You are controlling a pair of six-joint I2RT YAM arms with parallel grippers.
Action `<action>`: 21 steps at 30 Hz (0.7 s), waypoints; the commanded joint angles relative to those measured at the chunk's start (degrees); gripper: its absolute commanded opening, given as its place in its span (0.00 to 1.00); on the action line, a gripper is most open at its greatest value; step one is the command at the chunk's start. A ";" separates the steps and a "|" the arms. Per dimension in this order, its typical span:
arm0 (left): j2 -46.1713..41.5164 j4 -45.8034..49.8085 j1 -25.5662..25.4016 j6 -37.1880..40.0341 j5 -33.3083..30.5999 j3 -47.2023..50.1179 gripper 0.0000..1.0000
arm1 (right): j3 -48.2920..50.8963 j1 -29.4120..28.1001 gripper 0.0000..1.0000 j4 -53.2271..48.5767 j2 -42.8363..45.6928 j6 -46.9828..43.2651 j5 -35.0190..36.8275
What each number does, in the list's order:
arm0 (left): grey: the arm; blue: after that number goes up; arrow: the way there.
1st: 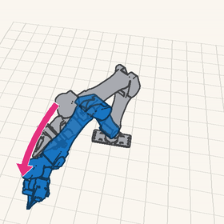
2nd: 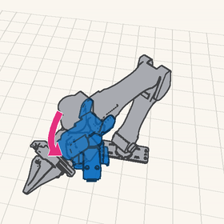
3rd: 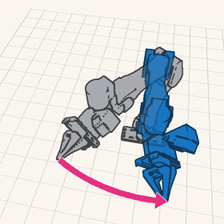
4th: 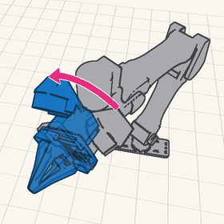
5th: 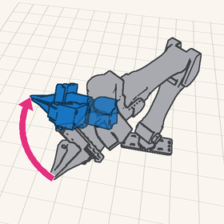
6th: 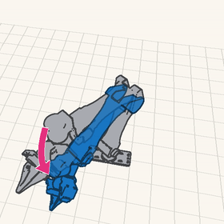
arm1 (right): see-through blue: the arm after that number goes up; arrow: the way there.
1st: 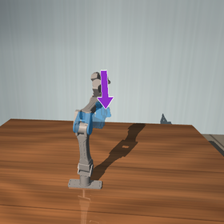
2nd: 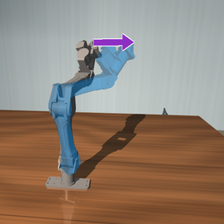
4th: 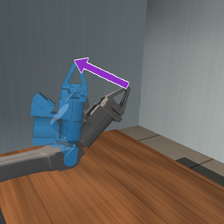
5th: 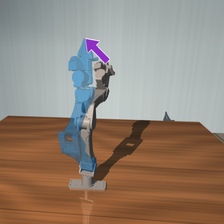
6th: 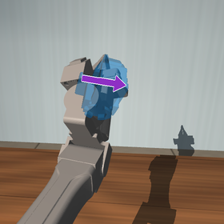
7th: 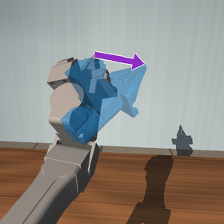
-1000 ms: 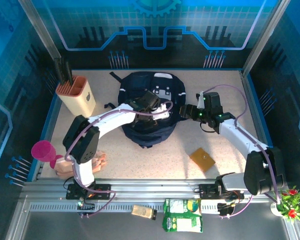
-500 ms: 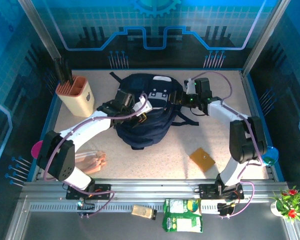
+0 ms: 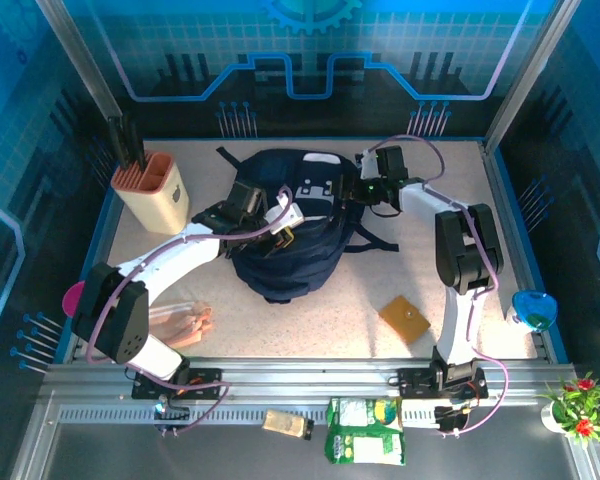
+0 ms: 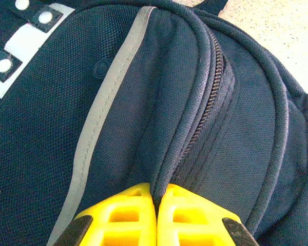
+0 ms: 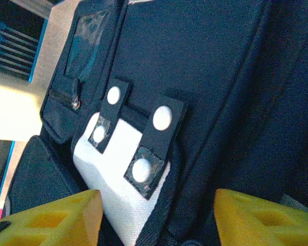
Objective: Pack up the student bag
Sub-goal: Unzip the student bag at the top-center of the table.
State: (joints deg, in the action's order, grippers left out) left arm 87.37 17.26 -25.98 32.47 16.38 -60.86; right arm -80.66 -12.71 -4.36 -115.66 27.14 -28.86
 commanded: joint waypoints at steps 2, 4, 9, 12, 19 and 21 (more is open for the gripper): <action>-1.87 -2.84 0.23 -1.21 2.15 0.50 0.01 | 3.32 0.30 0.52 -1.15 1.02 -1.97 -8.32; -1.67 -2.82 0.23 -1.18 1.91 0.31 0.00 | 5.40 0.37 0.47 -0.78 2.63 -2.68 -8.84; -1.16 -3.02 0.32 -1.35 1.73 0.13 0.00 | 6.57 0.51 0.35 -1.49 4.12 -3.12 -8.58; -1.06 -2.93 0.36 -1.43 1.72 -0.05 0.00 | 6.36 0.56 0.28 -2.08 3.89 -3.68 -8.30; -1.11 -2.23 0.32 -1.37 1.38 -0.40 0.00 | 5.62 0.55 0.13 -3.90 3.76 -5.81 -6.96; -1.15 -2.13 0.31 -1.49 1.37 -0.49 0.00 | 5.57 0.52 0.08 -4.08 4.06 -6.04 -6.51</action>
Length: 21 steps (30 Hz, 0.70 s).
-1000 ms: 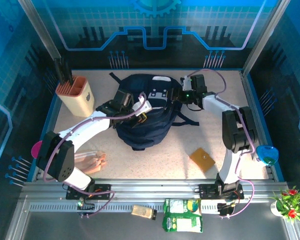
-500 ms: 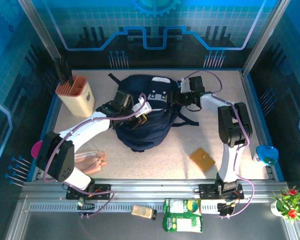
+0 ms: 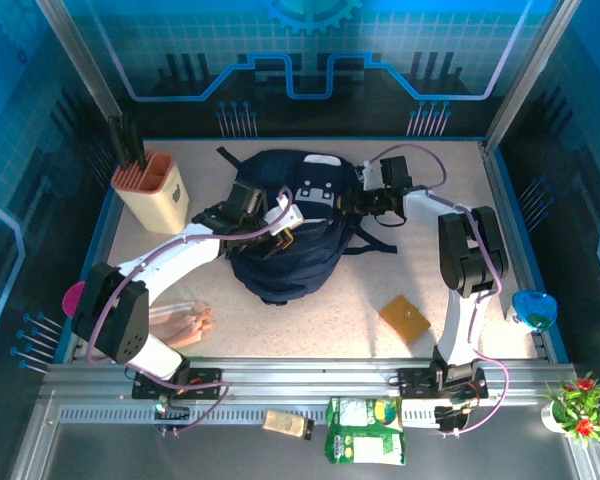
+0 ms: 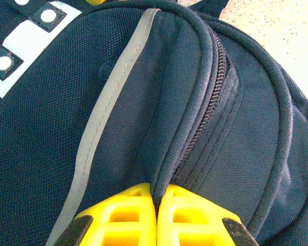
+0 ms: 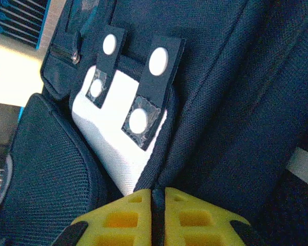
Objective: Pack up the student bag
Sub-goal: Unzip the student bag at the top-center of the table.
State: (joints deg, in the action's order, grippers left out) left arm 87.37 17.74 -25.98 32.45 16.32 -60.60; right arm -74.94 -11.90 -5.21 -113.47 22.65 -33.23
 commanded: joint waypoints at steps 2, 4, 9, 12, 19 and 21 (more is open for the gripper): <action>-1.13 -2.54 0.40 -1.98 1.44 -1.00 0.00 | 0.33 -0.28 0.05 -2.54 2.92 -1.35 -1.43; -1.05 -2.44 0.48 -3.04 1.34 -1.48 0.00 | 1.79 -0.24 0.02 -0.61 5.14 -0.67 -0.79; 0.61 -0.89 0.93 -7.54 1.11 -4.31 0.00 | 7.09 -0.31 0.01 5.21 11.63 1.76 -0.73; 2.37 0.45 1.02 -10.29 1.02 -6.72 0.00 | 11.03 -0.49 0.01 8.49 14.84 3.26 -0.90; 6.72 2.56 0.93 -16.01 -0.42 -12.15 0.00 | 17.44 -2.31 0.00 12.19 21.59 4.20 0.77; 8.24 3.70 0.84 -17.05 -0.10 -14.05 0.00 | 18.86 -3.09 0.00 12.81 23.90 3.87 1.94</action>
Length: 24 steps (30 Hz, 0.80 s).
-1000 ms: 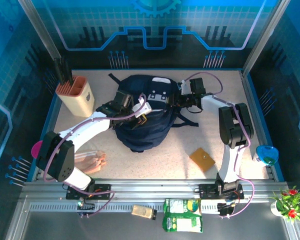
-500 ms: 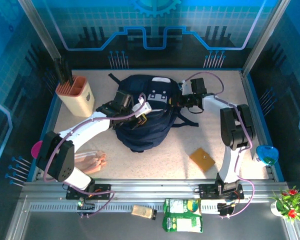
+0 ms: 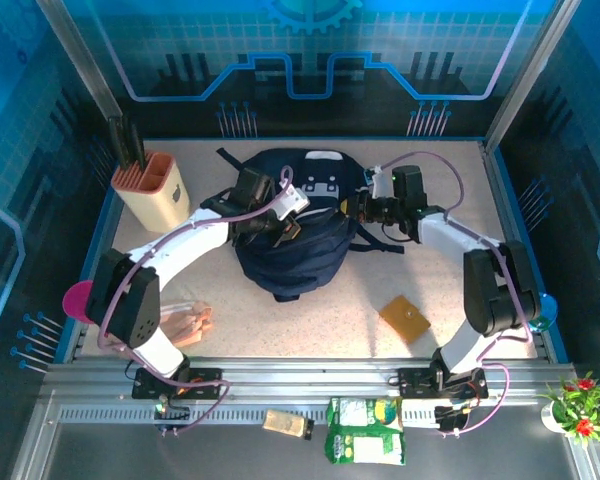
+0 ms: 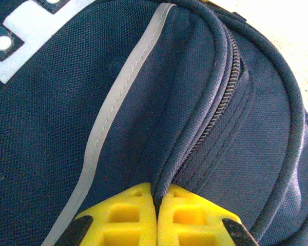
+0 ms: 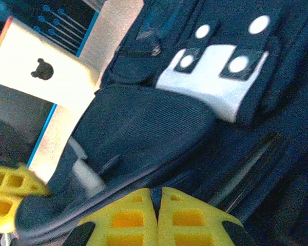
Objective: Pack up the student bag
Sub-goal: Unzip the student bag at the top-center of the table.
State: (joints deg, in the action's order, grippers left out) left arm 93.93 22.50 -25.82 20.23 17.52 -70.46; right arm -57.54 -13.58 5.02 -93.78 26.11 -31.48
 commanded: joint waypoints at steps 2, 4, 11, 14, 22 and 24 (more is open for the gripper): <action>3.18 -0.47 0.70 -6.04 -1.50 -5.85 0.00 | 2.48 -2.41 0.00 2.63 6.33 -0.27 1.11; 5.00 0.57 0.60 -7.10 -1.51 -7.97 0.00 | 3.83 -3.64 0.01 3.11 8.65 -1.02 2.48; 9.77 0.86 0.29 -10.26 0.41 -13.08 0.00 | 6.59 -8.86 0.02 3.73 13.18 -3.77 7.36; 11.20 0.20 0.25 -11.81 2.23 -14.73 0.00 | 6.83 -11.63 0.02 4.72 12.75 -3.97 9.24; 10.88 -0.12 0.25 -10.99 2.96 -14.79 0.00 | 10.18 -12.54 0.14 1.63 15.87 -5.48 17.56; 10.39 -0.16 0.27 -10.43 3.17 -14.22 0.00 | 10.16 -12.26 0.16 -0.38 16.62 -6.28 17.80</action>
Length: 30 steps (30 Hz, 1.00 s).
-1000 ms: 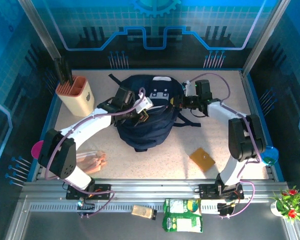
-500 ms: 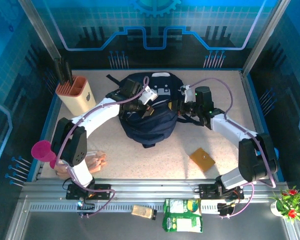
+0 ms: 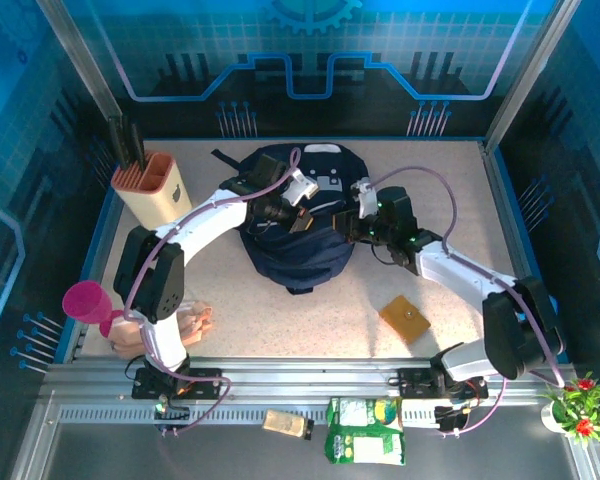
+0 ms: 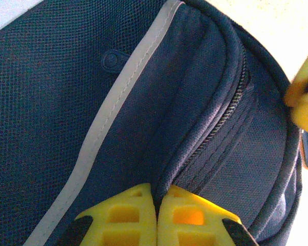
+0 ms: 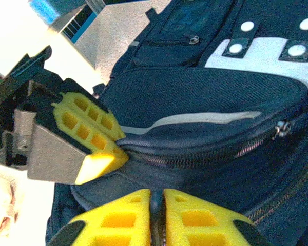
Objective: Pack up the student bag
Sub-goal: Unzip the student bag at the top-center of the table.
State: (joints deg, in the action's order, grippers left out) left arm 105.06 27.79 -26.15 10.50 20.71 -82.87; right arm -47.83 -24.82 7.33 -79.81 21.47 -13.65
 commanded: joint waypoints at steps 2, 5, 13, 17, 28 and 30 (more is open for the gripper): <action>-0.89 -5.48 0.58 -0.48 0.43 -1.60 0.00 | 0.46 -1.02 0.17 -3.95 2.91 -2.21 -0.65; -0.88 -5.90 0.58 -0.60 1.16 -1.65 0.00 | 0.84 -1.07 0.11 -4.25 2.90 -2.31 -1.79; 0.02 -6.30 0.58 -1.61 2.20 -2.68 0.00 | 0.59 -3.27 0.02 -4.66 3.00 -3.19 -1.37; 0.56 -7.27 0.58 -2.90 3.44 -3.09 0.00 | 0.56 -6.57 0.02 -2.03 1.34 -3.15 -2.04; -0.95 -9.10 0.62 -0.83 0.84 -1.38 0.00 | 4.22 -1.37 0.42 -2.46 6.77 7.06 1.29; -2.38 -10.90 0.53 -0.18 0.26 0.56 0.00 | 4.46 1.12 0.51 -4.35 8.67 11.02 1.46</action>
State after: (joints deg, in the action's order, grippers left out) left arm 105.23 23.31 -26.04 9.43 22.11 -82.81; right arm -43.83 -26.61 4.82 -74.52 26.22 -12.43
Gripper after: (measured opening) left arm 0.058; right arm 0.485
